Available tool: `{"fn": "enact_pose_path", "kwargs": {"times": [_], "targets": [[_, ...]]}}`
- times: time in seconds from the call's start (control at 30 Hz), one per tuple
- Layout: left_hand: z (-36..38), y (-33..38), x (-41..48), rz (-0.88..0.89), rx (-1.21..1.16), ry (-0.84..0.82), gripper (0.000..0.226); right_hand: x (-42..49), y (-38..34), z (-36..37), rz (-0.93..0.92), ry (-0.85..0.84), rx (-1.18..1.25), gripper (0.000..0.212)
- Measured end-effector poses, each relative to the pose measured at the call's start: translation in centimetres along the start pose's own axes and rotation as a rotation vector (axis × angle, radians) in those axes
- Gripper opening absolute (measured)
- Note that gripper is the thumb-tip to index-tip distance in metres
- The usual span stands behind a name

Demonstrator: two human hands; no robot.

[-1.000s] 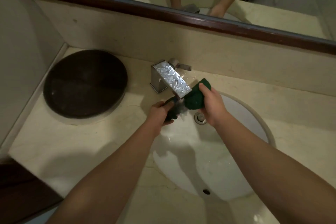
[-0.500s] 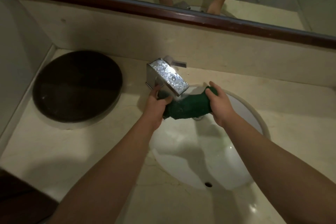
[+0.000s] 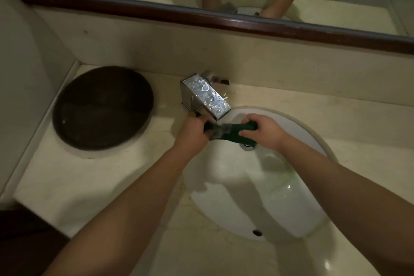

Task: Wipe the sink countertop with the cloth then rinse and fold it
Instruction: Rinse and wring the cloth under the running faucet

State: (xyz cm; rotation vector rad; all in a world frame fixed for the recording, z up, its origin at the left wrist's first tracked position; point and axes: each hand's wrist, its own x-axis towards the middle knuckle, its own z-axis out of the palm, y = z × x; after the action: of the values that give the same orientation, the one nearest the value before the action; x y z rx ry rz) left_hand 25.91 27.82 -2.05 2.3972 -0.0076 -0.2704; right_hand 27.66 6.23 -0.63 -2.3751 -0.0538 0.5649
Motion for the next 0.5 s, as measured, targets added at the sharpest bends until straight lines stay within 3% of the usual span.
{"fn": "enact_pose_path", "kwargs": {"times": [0.1,0.33,0.4,0.5], "targets": [[0.5,-0.3,-0.5,-0.025,0.063,0.139,0.032,0.5,0.4,0.1,0.064,0.112,0.042,0.019],[1.9,2.7,-1.3,-0.447,-1.003,0.311,0.010,-0.4,-1.7,2.5,0.224,0.142,1.061,0.002],[3.1,3.5,-0.8,-0.484,-1.152,0.360,0.012,0.2,-2.7,4.5,0.302,0.158,1.252,0.010],[4.5,4.3,0.0,-0.472,-1.184,0.409,0.018,1.0,-4.3,6.5,0.418,0.229,1.238,0.011]]}}
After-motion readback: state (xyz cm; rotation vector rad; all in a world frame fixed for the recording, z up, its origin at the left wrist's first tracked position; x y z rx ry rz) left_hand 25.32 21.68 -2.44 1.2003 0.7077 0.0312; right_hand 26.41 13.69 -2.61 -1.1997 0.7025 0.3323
